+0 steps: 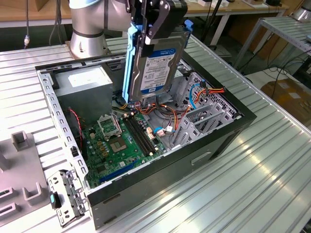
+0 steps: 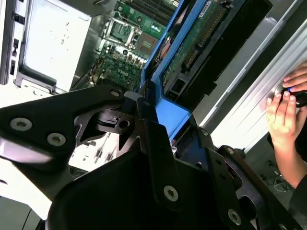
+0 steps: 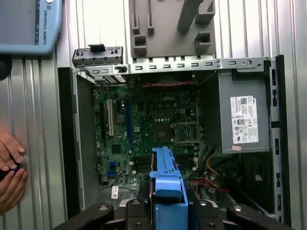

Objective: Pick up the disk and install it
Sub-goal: 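Insert the disk into the insertion slot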

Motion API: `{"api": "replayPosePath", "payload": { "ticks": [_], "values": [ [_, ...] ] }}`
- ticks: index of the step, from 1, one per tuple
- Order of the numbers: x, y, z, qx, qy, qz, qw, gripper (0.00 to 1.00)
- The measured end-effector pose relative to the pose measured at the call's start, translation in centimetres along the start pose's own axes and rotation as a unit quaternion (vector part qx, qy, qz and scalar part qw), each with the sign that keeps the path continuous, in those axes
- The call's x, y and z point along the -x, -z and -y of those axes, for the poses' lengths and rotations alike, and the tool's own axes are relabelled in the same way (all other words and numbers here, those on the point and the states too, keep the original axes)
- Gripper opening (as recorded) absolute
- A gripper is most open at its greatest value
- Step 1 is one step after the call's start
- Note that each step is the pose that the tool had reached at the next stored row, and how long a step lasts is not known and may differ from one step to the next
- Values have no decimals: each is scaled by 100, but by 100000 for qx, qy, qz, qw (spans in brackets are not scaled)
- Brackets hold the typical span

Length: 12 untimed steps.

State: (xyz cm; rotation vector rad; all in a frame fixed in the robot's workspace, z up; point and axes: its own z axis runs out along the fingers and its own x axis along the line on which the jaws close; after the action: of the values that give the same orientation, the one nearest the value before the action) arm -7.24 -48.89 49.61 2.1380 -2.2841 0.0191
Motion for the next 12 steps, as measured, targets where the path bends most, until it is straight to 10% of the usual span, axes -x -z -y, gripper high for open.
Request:
{"api": "replayPosePath", "payload": {
  "ticks": [6,12],
  "values": [
    [-42,-10,202,2,-3,-4,100000,37],
    [-302,-56,264,-1,46,0,100000,37]
  ]
}}
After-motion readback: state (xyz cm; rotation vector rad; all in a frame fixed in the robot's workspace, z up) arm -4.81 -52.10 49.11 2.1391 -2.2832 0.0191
